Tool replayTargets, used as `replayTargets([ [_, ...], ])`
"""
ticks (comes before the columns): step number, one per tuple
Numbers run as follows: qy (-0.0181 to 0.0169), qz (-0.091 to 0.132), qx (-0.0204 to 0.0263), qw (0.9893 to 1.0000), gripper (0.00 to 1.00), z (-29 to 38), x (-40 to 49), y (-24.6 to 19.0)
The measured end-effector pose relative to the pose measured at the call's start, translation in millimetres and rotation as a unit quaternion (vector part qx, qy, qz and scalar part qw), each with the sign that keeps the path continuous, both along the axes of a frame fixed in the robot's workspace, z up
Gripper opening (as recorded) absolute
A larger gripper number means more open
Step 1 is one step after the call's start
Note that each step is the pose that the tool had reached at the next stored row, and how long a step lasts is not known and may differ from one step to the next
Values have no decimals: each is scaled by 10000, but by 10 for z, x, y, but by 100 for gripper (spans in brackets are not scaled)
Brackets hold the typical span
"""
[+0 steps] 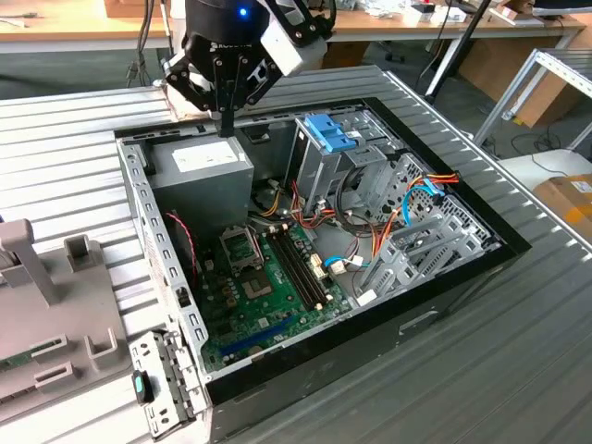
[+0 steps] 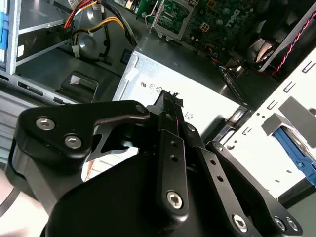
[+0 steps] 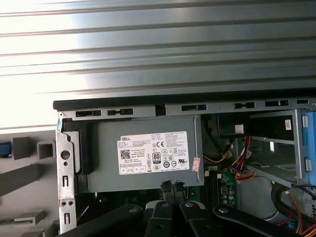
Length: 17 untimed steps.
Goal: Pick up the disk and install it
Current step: 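Reach for the disk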
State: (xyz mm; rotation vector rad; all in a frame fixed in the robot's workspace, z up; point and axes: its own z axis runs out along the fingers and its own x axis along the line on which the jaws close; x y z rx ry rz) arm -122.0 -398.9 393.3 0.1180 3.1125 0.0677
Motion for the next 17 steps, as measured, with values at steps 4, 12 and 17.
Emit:
replayTargets([
  [4, 0, 0, 0, 10000, 11, 0, -3, 0],
  [12, 0, 0, 0, 10000, 11, 0, -143, 0],
  [17, 0, 0, 0, 10000, 11, 0, -208, 0],
])
